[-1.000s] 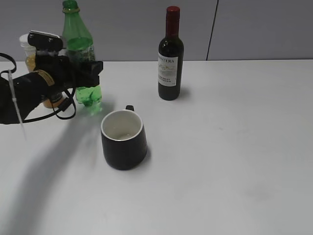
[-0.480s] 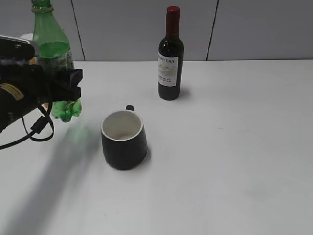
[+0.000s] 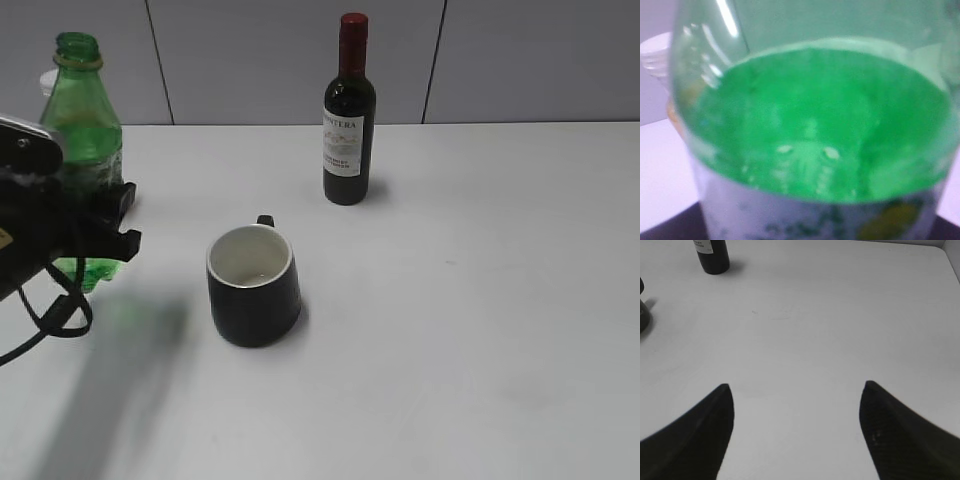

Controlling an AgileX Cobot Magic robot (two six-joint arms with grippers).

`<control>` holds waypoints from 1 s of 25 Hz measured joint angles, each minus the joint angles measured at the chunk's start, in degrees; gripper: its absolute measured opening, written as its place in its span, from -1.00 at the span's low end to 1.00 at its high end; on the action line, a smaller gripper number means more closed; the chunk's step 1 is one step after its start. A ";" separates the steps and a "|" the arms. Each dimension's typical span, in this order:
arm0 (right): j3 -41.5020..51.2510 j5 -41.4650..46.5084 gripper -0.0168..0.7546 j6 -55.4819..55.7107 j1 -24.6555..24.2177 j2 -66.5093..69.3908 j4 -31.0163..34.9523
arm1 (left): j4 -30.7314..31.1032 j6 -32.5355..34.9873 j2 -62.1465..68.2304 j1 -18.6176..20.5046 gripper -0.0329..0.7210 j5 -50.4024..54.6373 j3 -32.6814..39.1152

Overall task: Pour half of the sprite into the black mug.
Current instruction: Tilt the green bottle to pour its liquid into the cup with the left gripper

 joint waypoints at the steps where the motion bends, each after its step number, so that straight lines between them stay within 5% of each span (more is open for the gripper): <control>1: 0.00 0.00 0.58 0.00 0.00 0.00 0.00 | -1.68 2.83 0.00 -0.42 0.30 0.00 0.00; 8: 0.00 0.00 0.58 0.00 0.00 0.00 0.00 | -9.62 20.83 0.00 -1.19 0.30 -0.27 0.00; 25: 0.00 0.00 0.58 0.00 0.00 0.00 0.00 | -19.31 43.04 0.00 -5.52 0.30 -1.19 -0.80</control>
